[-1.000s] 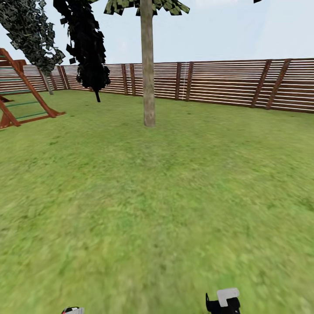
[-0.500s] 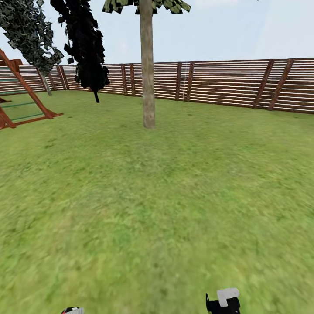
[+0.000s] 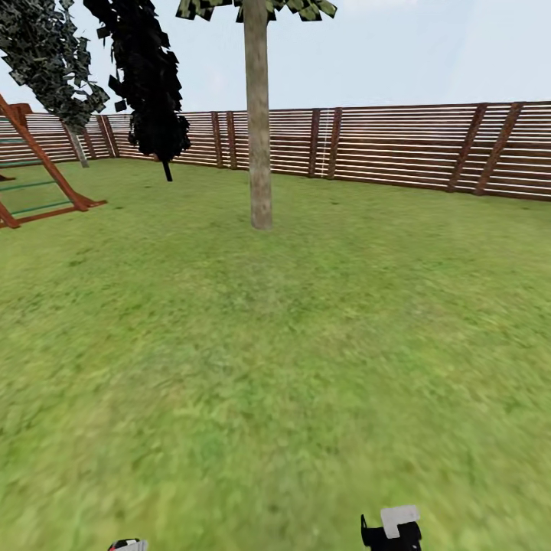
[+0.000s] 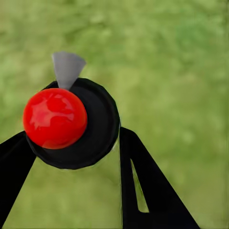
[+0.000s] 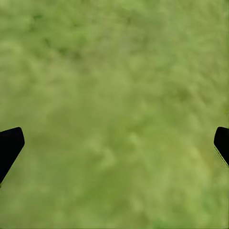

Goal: In the garden, pick up the pesticide atomizer on the floor and spray pesticide onto both trees until each tree trunk is fully covered.

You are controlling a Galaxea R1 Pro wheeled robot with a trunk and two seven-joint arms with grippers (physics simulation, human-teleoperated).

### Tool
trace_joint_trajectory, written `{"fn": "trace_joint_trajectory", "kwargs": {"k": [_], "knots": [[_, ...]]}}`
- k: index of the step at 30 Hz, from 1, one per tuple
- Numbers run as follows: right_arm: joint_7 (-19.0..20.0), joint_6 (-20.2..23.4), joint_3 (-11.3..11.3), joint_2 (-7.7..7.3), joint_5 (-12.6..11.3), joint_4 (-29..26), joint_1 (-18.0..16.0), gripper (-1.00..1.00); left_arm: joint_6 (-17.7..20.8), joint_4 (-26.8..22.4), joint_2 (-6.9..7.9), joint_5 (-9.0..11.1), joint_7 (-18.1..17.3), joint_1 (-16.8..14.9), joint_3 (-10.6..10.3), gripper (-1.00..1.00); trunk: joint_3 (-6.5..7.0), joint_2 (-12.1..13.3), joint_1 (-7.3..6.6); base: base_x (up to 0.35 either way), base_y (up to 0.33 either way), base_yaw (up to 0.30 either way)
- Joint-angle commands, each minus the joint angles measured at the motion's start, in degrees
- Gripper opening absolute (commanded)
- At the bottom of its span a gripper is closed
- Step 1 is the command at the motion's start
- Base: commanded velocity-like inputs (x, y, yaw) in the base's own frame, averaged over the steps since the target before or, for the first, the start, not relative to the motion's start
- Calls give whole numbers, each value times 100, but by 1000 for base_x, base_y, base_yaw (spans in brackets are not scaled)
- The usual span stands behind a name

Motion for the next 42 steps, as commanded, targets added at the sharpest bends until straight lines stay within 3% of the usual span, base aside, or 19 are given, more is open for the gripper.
{"fn": "trace_joint_trajectory", "kwargs": {"k": [1,42], "knots": [[-60,10,26,-1,60,5,-3,100,-18,5,1,43,-5,-5,-16,-100,-5,-2,3,342,0,0],[-60,8,26,-1,60,5,-3,100,-20,5,1,43,-5,-1,-24,-100,-5,-2,3,342,0,0]]}}
